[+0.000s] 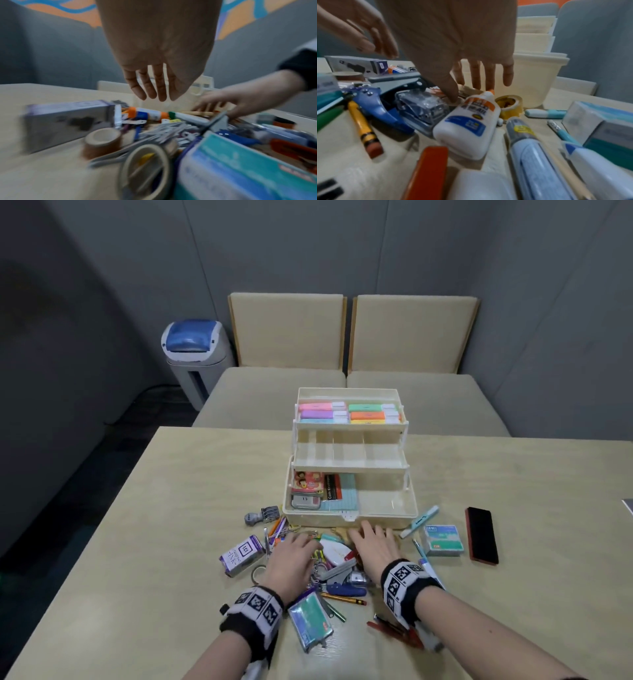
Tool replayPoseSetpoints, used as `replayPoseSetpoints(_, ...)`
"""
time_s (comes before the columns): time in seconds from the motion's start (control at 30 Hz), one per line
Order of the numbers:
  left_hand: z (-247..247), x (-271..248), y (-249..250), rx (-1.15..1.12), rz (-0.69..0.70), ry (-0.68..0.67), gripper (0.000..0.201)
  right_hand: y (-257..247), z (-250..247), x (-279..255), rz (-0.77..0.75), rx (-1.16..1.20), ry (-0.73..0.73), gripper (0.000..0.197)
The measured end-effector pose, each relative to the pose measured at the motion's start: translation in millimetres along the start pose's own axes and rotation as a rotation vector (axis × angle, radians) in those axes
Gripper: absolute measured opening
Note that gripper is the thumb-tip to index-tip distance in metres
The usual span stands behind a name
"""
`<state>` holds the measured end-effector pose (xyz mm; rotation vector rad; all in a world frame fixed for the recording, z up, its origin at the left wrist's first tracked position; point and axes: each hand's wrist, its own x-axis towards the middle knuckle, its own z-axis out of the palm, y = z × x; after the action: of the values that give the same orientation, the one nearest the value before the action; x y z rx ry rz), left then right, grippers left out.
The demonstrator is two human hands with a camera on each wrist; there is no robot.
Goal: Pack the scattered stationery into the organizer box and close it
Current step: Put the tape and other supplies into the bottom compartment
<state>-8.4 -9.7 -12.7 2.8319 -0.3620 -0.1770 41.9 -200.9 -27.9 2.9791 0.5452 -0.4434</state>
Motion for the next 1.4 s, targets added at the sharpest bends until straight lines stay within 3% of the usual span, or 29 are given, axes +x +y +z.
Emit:
replayPoseSetpoints(0.3, 11.4, 46.2, 14.2, 0.312, 0.182, -0.242, 0.052, 13.3, -3.4, 1.3, 0.0, 0.147, 0.057, 0.045)
replayPoseSetpoints(0.5, 21.3, 57.4, 9.9, 0.321, 0.218, -0.257, 0.051, 28.3, -35.8, -14.5, 0.009, 0.669, 0.227, 0.027)
replayPoseSetpoints(0.7, 23.9, 57.4, 1.1, 0.268, 0.196, -0.269, 0.064, 62.5, -61.0, 17.7, 0.354, 1.104, 0.308, 0.01)
replayPoseSetpoints(0.83, 21.0, 56.8, 4.7, 0.237, 0.188, -0.271, 0.068, 75.4, -61.9, 46.3, 0.537, 1.186, 0.103, 0.013)
replayPoseSetpoints(1.0, 18.3, 60.3, 8.5, 0.16, 0.159, -0.286, 0.067, 74.4, -62.9, 72.6, 0.631, 1.122, 0.055, 0.011)
replayPoseSetpoints(1.1, 16.2, 57.7, 9.1, 0.142, 0.153, -0.27, 0.066, 74.0, -57.7, 78.0, 0.659, 1.012, 0.053, 0.022)
replayPoseSetpoints(1.17, 14.1, 53.7, 9.3, 0.104, 0.142, -0.244, 0.059, 73.2, -55.8, 79.2, 0.605, 0.871, -0.029, 0.034)
replayPoseSetpoints(1.27, 4.2, 45.6, 9.8, 0.002, 0.09, -0.208, 0.043, 69.4, -56.7, 76.5, 0.535, 0.681, -0.139, 0.032)
replayPoseSetpoints(1.4, -25.5, 32.4, 10.9, -0.209, 0.043, -0.165, 0.027, 70.9, -59.6, 63.0, 0.442, 0.62, -0.091, 0.033)
